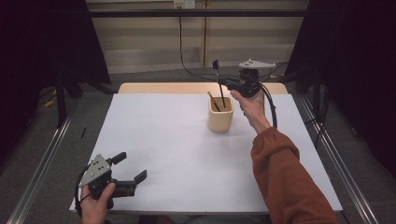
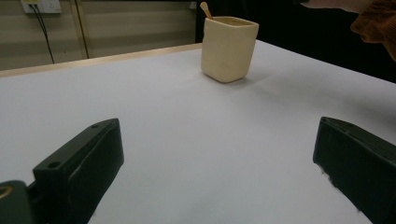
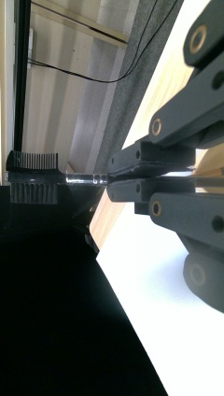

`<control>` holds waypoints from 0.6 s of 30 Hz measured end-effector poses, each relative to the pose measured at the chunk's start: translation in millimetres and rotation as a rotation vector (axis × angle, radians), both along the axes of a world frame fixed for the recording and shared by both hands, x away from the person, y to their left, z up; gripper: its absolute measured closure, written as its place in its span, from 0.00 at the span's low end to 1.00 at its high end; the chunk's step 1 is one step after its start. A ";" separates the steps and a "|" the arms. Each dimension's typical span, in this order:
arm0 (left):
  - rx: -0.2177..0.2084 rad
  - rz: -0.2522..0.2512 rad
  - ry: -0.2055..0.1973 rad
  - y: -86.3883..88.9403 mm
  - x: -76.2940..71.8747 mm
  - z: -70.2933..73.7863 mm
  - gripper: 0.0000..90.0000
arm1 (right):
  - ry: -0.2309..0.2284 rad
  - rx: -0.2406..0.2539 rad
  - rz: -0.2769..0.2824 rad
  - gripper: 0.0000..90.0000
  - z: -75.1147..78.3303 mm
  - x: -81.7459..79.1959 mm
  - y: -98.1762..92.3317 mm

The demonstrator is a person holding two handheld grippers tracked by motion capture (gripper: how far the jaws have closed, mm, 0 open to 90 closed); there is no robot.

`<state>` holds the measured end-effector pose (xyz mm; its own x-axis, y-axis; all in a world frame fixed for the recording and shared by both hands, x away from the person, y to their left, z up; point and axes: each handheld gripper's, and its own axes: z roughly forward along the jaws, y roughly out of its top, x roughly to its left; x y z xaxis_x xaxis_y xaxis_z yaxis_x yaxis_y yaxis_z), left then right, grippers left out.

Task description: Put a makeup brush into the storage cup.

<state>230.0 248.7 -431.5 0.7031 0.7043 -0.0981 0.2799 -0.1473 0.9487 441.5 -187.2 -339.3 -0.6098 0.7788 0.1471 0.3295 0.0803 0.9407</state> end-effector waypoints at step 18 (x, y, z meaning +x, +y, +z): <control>0.001 0.001 -0.001 -0.2 -0.6 -0.1 0.02 | 0.028 -0.023 0.004 0.95 -15.7 2.6 4.0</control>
